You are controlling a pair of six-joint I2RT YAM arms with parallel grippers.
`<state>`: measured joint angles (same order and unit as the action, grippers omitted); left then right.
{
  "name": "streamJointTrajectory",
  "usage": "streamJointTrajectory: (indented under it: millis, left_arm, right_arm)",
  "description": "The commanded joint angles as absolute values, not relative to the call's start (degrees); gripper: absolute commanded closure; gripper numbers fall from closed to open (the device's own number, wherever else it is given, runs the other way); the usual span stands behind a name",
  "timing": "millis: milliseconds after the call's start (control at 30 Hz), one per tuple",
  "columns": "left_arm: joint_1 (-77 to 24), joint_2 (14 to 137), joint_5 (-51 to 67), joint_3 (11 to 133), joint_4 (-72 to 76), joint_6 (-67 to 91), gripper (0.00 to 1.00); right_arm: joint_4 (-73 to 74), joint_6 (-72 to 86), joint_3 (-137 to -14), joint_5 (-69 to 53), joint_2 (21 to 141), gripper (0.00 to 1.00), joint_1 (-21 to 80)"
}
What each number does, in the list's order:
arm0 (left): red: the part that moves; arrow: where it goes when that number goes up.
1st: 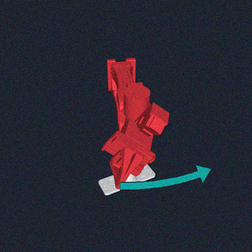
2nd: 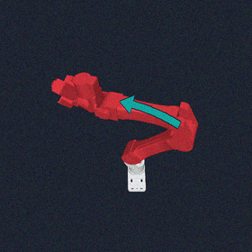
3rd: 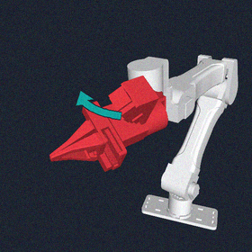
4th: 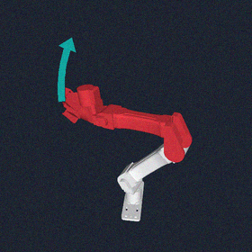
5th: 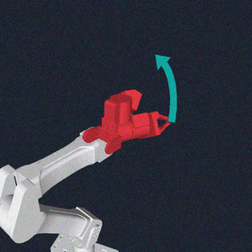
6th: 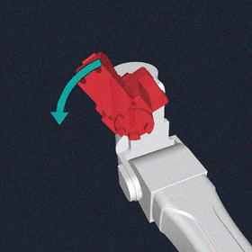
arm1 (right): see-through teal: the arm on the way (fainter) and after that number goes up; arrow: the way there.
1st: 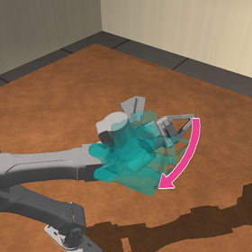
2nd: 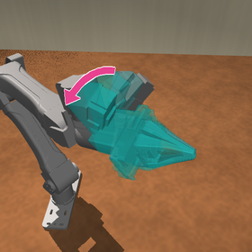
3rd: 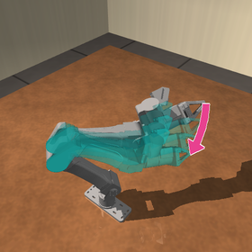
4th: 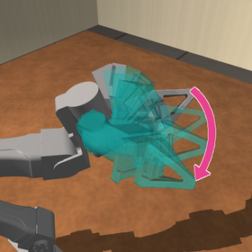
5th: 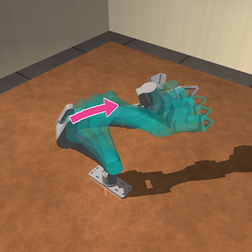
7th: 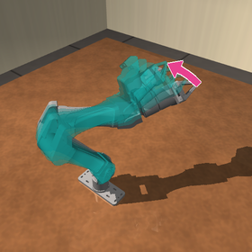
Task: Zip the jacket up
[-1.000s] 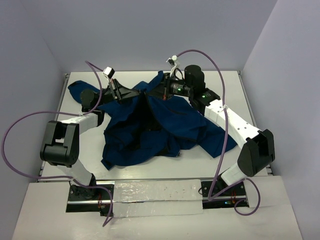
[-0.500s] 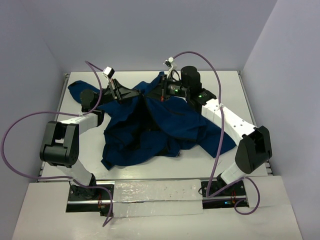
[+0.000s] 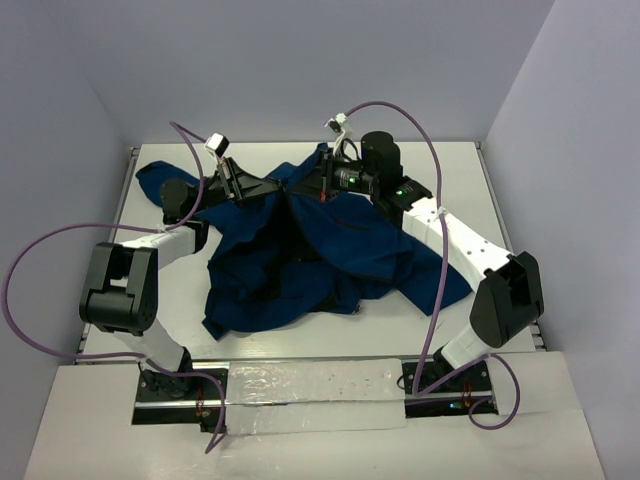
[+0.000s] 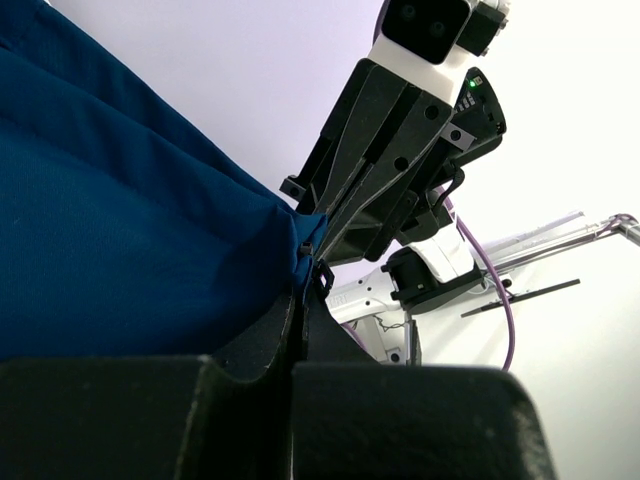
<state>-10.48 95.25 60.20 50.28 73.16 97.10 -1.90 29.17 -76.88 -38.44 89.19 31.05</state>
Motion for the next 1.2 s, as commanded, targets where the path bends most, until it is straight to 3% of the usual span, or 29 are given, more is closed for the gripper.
streamJointTrajectory:
  millis: [0,1167]
  left_arm:
    - [-11.1,91.8,60.3,50.9,80.5,95.8,1.00]
    - [-11.1,92.4,61.0,51.1,83.7,98.0,1.00]
  right_arm:
    - [-6.3,29.9,-80.1,-38.9,89.3,1.00,31.8]
    - [-8.1,30.6,-78.0,-38.4,88.2,1.00,31.7]
